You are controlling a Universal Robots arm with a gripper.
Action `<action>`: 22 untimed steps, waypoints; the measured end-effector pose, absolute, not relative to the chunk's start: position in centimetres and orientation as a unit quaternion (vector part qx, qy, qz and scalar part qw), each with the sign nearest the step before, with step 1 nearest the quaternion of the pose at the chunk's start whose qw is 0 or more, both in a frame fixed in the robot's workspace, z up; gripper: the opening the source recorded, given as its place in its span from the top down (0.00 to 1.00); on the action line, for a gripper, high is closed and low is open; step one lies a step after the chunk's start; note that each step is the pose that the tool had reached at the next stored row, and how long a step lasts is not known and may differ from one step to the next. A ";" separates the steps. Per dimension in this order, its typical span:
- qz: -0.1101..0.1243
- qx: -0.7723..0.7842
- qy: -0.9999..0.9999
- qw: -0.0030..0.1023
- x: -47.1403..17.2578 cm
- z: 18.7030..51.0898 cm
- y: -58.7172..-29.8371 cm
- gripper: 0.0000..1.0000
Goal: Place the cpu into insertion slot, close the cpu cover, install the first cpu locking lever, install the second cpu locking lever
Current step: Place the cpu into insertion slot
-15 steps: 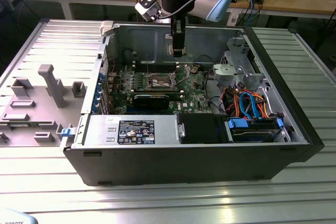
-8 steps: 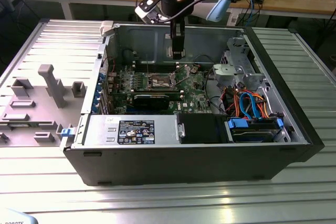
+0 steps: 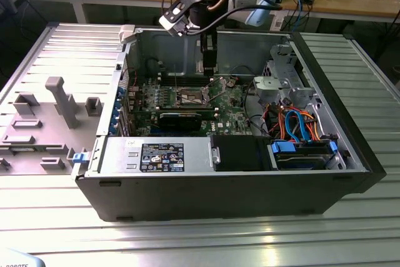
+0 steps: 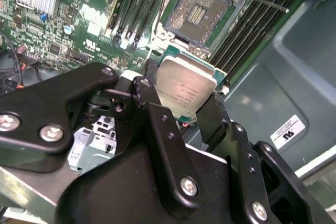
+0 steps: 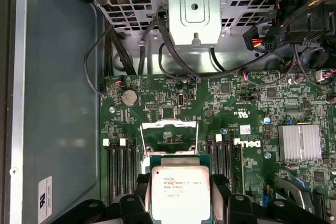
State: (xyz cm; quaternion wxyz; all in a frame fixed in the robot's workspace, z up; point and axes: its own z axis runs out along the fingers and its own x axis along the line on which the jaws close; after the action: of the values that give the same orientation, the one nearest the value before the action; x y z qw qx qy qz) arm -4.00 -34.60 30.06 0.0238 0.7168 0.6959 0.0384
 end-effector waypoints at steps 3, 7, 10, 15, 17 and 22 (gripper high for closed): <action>0.039 0.717 0.696 0.024 -4.0 30.0 -34.6 0.46; 0.039 0.715 0.698 0.023 -4.0 30.0 -34.6 0.46; 0.042 0.694 0.718 0.020 -4.3 29.3 -34.6 0.46; 0.042 0.687 0.725 0.019 -4.3 29.0 -34.6 0.46; 0.042 0.687 0.725 0.019 -4.3 29.0 -34.6 0.46; 0.042 0.687 0.725 0.019 -4.3 29.0 -34.6 0.46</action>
State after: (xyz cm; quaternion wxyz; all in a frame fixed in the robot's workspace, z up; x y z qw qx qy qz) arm -4.31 -34.59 29.00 0.0186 0.6868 0.7254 0.0417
